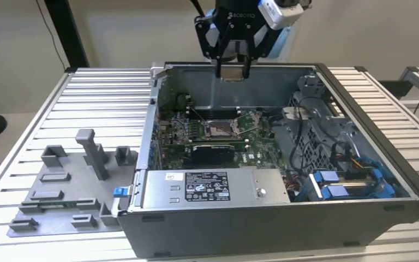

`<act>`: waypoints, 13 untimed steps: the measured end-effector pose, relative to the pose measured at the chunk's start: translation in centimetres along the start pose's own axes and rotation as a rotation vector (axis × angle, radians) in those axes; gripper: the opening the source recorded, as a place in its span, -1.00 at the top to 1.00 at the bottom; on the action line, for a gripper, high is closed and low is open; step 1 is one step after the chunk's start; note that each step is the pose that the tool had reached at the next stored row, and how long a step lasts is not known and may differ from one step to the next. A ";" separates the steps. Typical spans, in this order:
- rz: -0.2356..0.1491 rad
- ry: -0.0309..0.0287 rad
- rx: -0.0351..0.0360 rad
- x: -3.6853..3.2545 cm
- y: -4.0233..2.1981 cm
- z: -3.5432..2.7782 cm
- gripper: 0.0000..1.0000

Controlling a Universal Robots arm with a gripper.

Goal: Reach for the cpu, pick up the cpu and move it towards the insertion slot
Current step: 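Pick up the cpu and move it towards the insertion slot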

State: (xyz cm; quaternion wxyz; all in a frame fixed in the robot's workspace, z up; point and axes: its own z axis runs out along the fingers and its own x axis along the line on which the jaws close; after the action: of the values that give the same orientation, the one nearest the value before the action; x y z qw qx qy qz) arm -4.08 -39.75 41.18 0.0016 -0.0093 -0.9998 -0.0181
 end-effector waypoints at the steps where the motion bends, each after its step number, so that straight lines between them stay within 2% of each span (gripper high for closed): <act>1: 0.000 0.0000 0.0000 0.04 0.24 0.04 1.00; 8: 0.000 0.0001 0.0001 0.31 1.81 0.29 1.00; 13: 0.000 0.0000 0.0000 0.45 2.33 0.43 1.00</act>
State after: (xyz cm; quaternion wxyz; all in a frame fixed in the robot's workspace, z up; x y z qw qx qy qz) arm -4.48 -37.40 40.84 0.0016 -0.0093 -0.9998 -0.0181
